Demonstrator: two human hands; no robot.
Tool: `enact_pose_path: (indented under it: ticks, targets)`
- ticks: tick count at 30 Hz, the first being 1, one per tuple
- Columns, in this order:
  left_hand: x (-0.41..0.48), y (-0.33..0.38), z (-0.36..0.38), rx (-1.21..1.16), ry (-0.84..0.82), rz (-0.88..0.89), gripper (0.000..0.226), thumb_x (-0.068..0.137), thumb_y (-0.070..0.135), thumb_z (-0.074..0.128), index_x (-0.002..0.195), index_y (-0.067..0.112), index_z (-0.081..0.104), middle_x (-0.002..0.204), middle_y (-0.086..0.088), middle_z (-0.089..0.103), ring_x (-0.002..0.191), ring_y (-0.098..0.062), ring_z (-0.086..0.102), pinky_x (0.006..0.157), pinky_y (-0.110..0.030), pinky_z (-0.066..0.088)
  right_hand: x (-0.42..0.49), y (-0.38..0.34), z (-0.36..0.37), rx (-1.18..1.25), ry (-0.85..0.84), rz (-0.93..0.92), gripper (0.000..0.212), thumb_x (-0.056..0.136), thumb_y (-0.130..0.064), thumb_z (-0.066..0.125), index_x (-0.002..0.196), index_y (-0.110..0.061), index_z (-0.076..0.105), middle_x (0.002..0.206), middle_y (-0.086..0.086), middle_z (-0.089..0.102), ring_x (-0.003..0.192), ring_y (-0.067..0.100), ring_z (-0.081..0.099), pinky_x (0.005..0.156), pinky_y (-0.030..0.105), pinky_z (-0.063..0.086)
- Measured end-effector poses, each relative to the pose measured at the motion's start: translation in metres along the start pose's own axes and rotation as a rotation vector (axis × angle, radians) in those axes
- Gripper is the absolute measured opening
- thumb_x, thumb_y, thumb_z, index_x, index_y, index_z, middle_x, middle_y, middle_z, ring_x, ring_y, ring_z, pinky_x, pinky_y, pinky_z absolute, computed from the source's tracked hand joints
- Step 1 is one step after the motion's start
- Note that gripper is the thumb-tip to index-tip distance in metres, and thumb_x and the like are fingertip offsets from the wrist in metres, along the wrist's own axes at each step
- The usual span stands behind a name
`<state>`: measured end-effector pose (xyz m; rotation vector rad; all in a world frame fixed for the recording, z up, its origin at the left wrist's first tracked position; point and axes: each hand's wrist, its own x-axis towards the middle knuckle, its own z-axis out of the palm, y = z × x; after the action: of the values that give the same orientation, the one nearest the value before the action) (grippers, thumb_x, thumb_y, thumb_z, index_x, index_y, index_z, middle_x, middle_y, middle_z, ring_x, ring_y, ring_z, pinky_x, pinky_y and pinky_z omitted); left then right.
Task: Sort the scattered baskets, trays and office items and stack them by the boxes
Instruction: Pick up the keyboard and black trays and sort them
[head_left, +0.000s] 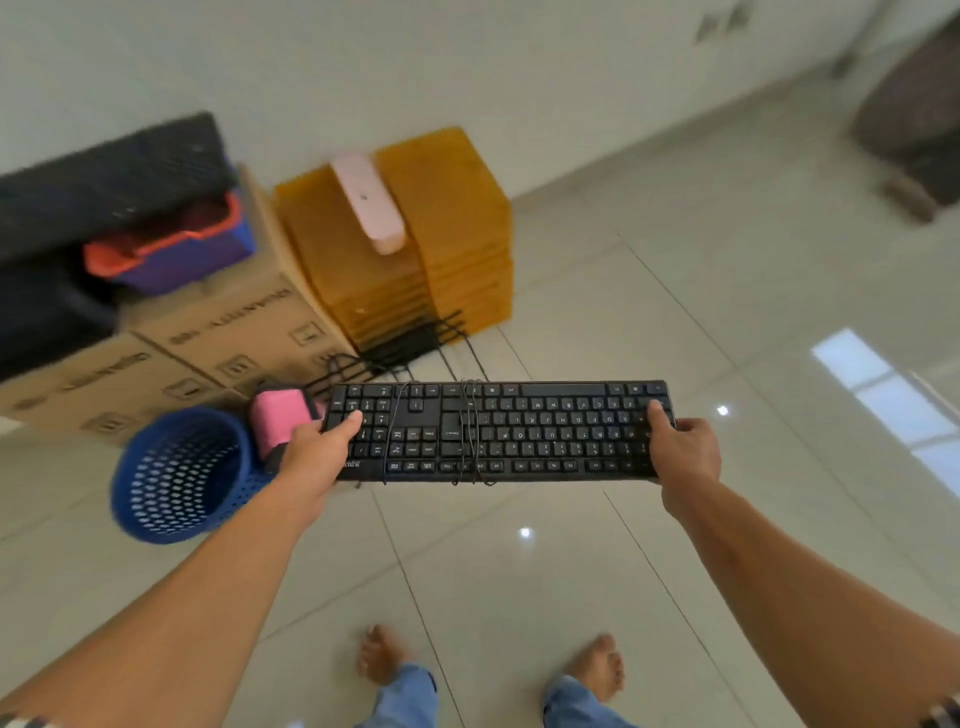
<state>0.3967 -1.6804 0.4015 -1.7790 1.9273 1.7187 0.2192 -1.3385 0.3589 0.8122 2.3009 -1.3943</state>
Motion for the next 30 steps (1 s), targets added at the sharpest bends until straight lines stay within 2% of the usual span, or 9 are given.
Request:
enact_pose_path:
  ticks: [4, 7, 10, 12, 14, 16, 20, 26, 30]
  targets:
    - [0.033, 0.019, -0.109, -0.121, 0.062, 0.041, 0.032, 0.094, 0.04, 0.067, 0.114, 0.015, 0.065, 0.107, -0.006, 0.074, 0.09, -0.026, 0.072, 0.073, -0.039, 0.06, -0.059, -0.063, 0.088, -0.017, -0.087, -0.087, 0.042, 0.092, -0.051, 0.066, 0.111, -0.015, 0.055, 0.097, 0.006, 0.066, 0.092, 0.029, 0.067, 0.086, 0.05, 0.059]
    - [0.054, 0.03, -0.195, -0.166, 0.072, 0.068, 0.025, 0.094, 0.038, 0.068, 0.103, 0.015, 0.071, 0.1, -0.005, 0.076, 0.091, -0.025, 0.072, 0.085, -0.039, 0.057, -0.104, -0.106, 0.161, -0.039, -0.182, -0.135, 0.043, 0.092, -0.045, 0.068, 0.115, -0.009, 0.061, 0.099, 0.01, 0.069, 0.09, 0.031, 0.07, 0.085, 0.05, 0.06]
    - [0.079, 0.036, -0.276, -0.211, 0.115, 0.042, 0.028, 0.094, 0.037, 0.069, 0.106, 0.012, 0.067, 0.104, -0.008, 0.074, 0.097, -0.029, 0.07, 0.094, -0.044, 0.054, -0.15, -0.147, 0.236, -0.074, -0.271, -0.212, 0.034, 0.092, -0.042, 0.069, 0.101, -0.009, 0.064, 0.091, 0.01, 0.07, 0.087, 0.032, 0.07, 0.086, 0.052, 0.059]
    - [0.097, 0.042, -0.322, -0.238, 0.137, 0.036, 0.028, 0.096, 0.036, 0.066, 0.11, 0.013, 0.064, 0.11, -0.01, 0.073, 0.094, -0.026, 0.07, 0.089, -0.041, 0.056, -0.177, -0.172, 0.281, -0.088, -0.318, -0.253, 0.034, 0.091, -0.041, 0.07, 0.099, -0.009, 0.065, 0.09, 0.009, 0.069, 0.086, 0.032, 0.069, 0.084, 0.051, 0.06]
    - [0.112, 0.051, -0.355, -0.245, 0.146, 0.034, 0.027, 0.097, 0.035, 0.064, 0.115, 0.015, 0.063, 0.113, -0.008, 0.072, 0.09, -0.021, 0.07, 0.075, -0.034, 0.058, -0.197, -0.192, 0.317, -0.096, -0.36, -0.278, 0.034, 0.091, -0.041, 0.071, 0.098, -0.008, 0.066, 0.087, 0.007, 0.069, 0.081, 0.027, 0.068, 0.071, 0.043, 0.059]
    - [0.131, 0.061, -0.389, -0.227, 0.21, 0.047, 0.038, 0.095, 0.036, 0.067, 0.122, 0.011, 0.062, 0.119, -0.01, 0.07, 0.1, -0.025, 0.069, 0.089, -0.042, 0.057, -0.213, -0.214, 0.354, -0.107, -0.415, -0.3, 0.033, 0.091, -0.041, 0.071, 0.098, -0.009, 0.067, 0.085, 0.006, 0.069, 0.078, 0.024, 0.067, 0.062, 0.035, 0.055]
    - [0.179, 0.084, -0.437, -0.181, 0.274, 0.054, 0.053, 0.092, 0.042, 0.07, 0.132, 0.009, 0.058, 0.117, -0.009, 0.069, 0.107, -0.029, 0.066, 0.103, -0.049, 0.049, -0.23, -0.261, 0.43, -0.164, -0.479, -0.364, 0.043, 0.09, -0.042, 0.072, 0.116, -0.009, 0.064, 0.101, 0.008, 0.071, 0.092, 0.027, 0.068, 0.085, 0.044, 0.059]
    - [0.282, 0.124, -0.477, -0.135, 0.249, 0.012, 0.069, 0.089, 0.051, 0.068, 0.142, 0.012, 0.049, 0.134, -0.012, 0.062, 0.121, -0.034, 0.059, 0.107, -0.053, 0.045, -0.218, -0.326, 0.55, -0.23, -0.463, -0.401, 0.063, 0.088, -0.048, 0.073, 0.132, -0.009, 0.053, 0.11, 0.009, 0.068, 0.098, 0.028, 0.065, 0.085, 0.043, 0.057]
    - [0.358, 0.147, -0.482, -0.046, 0.27, -0.046, 0.068, 0.088, 0.056, 0.067, 0.139, 0.013, 0.052, 0.13, -0.009, 0.062, 0.12, -0.03, 0.056, 0.107, -0.05, 0.042, -0.197, -0.358, 0.621, -0.332, -0.419, -0.439, 0.075, 0.085, -0.053, 0.074, 0.137, -0.007, 0.045, 0.126, 0.013, 0.061, 0.113, 0.033, 0.06, 0.098, 0.049, 0.051]
